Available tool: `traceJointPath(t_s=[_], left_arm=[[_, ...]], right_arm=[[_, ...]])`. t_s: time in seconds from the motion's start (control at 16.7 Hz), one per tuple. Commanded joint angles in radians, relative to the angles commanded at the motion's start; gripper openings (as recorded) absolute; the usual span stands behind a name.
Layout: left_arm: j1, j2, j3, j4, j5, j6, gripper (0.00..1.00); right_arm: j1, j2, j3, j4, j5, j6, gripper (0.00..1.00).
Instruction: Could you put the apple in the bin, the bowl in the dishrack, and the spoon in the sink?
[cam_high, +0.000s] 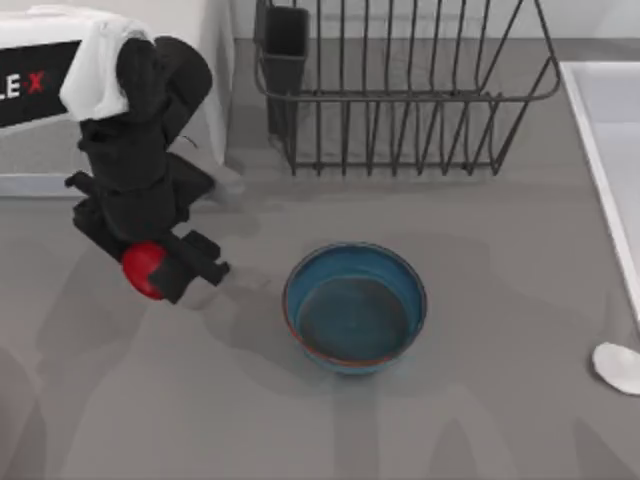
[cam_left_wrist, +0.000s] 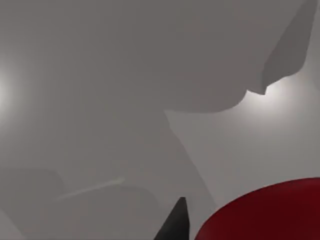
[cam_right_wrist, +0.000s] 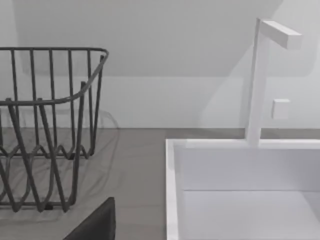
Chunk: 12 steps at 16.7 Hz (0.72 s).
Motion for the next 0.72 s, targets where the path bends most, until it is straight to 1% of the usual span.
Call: traceJointPath(t_s=[0.18,0.3,0.6,0.72], left_arm=[[-0.001,-0.035,0.075,-0.128,-0.001,-0.001,0.00],[0.002,-0.057,0.106,-0.167,0.001,-0.005,0.00],[0.004,-0.056,0.107,-0.168,0.001,-0.006,0.00],[0.009,-0.072,0.090,-0.169,0.029,-0.038,0.00]], right_arm=[[0.000,0.000,0.000,0.000,0.000,0.000,1.00],[0.000,0.000,0.000,0.000,0.000,0.000,1.00],[0.000,0.000,0.000,0.000,0.000,0.000,1.00],[0.000,0.000,0.000,0.000,0.000,0.000,1.00]])
